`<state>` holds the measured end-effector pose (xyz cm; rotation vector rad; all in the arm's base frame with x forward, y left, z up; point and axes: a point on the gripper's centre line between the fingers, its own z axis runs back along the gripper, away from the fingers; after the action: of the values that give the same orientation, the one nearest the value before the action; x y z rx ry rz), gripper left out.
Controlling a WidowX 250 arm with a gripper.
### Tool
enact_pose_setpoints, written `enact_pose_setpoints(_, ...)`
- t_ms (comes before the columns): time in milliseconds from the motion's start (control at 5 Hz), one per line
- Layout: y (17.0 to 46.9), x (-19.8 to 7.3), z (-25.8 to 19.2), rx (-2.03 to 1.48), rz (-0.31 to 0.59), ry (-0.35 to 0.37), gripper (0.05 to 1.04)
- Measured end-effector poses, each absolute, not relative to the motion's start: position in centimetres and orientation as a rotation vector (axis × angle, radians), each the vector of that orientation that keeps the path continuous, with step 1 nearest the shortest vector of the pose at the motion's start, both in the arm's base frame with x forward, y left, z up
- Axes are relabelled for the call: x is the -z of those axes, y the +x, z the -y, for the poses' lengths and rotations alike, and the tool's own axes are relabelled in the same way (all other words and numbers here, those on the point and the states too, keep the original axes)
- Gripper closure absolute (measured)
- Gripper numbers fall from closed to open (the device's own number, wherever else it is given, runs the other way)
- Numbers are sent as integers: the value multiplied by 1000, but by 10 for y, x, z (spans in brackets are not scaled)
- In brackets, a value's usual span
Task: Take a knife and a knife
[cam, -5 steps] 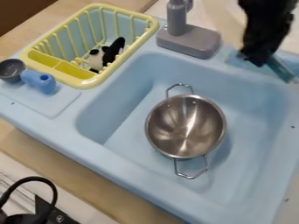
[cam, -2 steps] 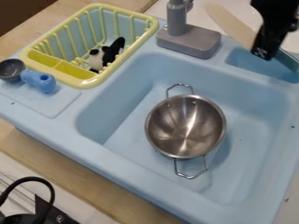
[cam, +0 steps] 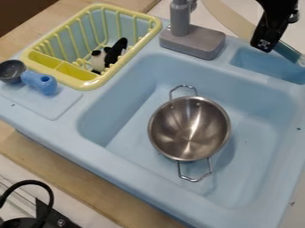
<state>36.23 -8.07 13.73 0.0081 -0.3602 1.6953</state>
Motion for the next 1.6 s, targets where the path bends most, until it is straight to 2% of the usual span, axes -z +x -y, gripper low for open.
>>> enact_pose_setpoints(400, 364, -131, 81, -1694, 373, 7, 778)
enact_pose_setpoints(600, 359, -120, 82, -1666, 366, 21, 736)
enact_pose_setpoints(800, 352, -113, 83, -1626, 343, 0, 494)
enact_pose_setpoints(1000, 350, -113, 86, -1489, 314, 13, 248)
enact_pose_setpoints(1200, 323, -116, 101, -1406, 349, -15, 97)
enact_pose_setpoints(1400, 308, -115, 106, -1333, 338, -24, 91)
enact_pose_setpoints(1600, 296, -126, 100, -1211, 348, -14, 91)
